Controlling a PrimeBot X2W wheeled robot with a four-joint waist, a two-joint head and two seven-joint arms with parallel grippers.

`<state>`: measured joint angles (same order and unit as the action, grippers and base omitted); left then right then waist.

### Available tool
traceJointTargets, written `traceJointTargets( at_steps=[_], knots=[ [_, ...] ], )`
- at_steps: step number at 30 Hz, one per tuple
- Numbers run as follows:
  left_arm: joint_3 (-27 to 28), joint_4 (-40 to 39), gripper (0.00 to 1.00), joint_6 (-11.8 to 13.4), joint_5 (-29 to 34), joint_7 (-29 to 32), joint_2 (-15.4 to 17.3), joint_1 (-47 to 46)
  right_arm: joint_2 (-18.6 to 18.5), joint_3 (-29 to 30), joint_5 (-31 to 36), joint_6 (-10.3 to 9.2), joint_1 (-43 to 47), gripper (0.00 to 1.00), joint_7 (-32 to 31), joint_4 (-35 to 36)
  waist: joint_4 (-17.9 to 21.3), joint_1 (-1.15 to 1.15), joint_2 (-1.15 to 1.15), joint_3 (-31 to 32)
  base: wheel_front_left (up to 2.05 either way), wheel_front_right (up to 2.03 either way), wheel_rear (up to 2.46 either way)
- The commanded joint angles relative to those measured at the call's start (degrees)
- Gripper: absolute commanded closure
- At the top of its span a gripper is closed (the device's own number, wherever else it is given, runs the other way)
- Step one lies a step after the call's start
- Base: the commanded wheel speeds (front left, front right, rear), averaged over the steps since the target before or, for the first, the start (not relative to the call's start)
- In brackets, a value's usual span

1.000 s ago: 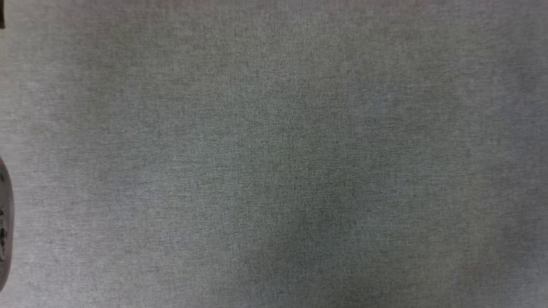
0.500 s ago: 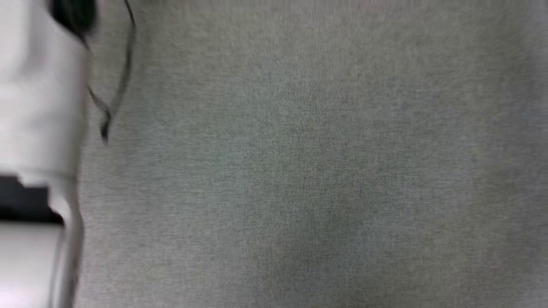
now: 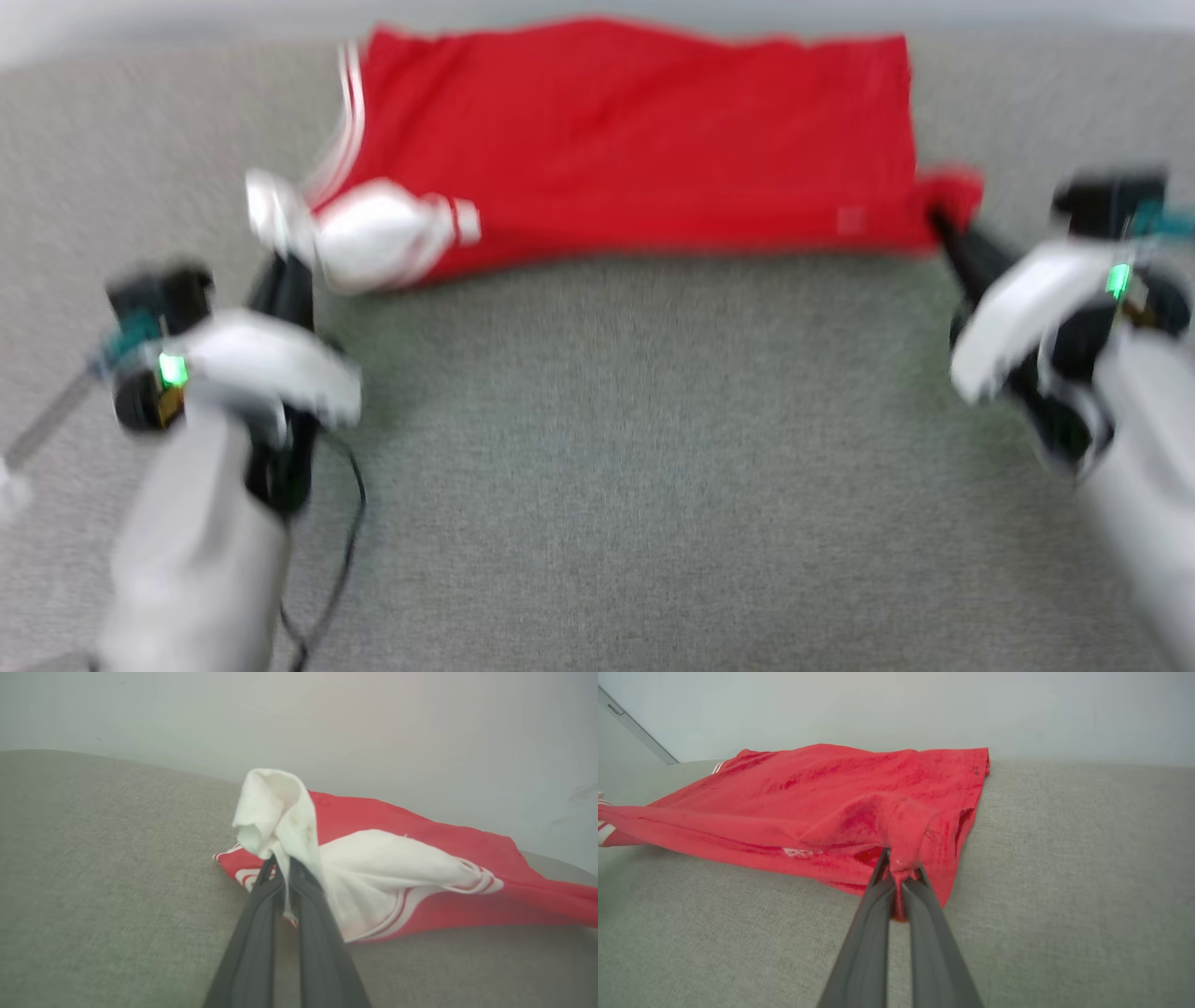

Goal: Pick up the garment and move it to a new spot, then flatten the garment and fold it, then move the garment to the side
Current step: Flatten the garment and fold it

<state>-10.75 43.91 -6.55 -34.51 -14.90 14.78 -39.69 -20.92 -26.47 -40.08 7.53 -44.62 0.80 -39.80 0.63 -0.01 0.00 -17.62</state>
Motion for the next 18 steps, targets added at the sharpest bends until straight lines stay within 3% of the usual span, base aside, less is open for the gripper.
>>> traceJointTargets(
  at_steps=[1, 5, 6, 9, 18],
  knots=[
    [0.62, -2.52, 1.00, 0.75, 0.08, -0.38, 0.08, 5.17, -1.05, -0.43, -0.53, -0.08, 4.52, 1.00, -0.07, 1.46, -0.10, 0.01, 0.00, 6.08, 0.00, 0.00, 0.00],
    [1.20, -10.03, 1.00, 2.98, 0.34, -0.37, 0.76, 16.33, -2.16, 0.59, -1.28, -0.08, 14.38, 1.00, 0.30, 6.07, -0.07, 0.01, 0.00, 9.53, 0.00, 0.00, 0.00],
    [1.29, -16.50, 1.00, 5.20, -0.06, 1.46, 1.31, 24.66, -2.76, 2.95, -1.25, -0.09, 21.98, 1.00, 0.15, 9.93, -0.12, 0.01, 0.00, 11.51, 0.00, 0.00, 0.00],
    [1.97, -24.06, 1.00, 8.19, -0.85, 4.20, 2.01, 32.49, -2.62, 7.10, -0.60, -0.10, 29.39, 1.00, -0.41, 14.20, -0.24, 0.01, 0.00, 13.12, 0.00, 0.00, 0.00],
    [2.91, -45.30, 1.00, 15.85, -1.72, 12.99, 3.79, 47.39, 3.85, 21.61, 6.64, -0.09, 48.18, 1.00, -10.49, 31.79, -1.22, 0.01, 0.00, 15.39, 0.00, 0.00, 0.00]
  ],
)
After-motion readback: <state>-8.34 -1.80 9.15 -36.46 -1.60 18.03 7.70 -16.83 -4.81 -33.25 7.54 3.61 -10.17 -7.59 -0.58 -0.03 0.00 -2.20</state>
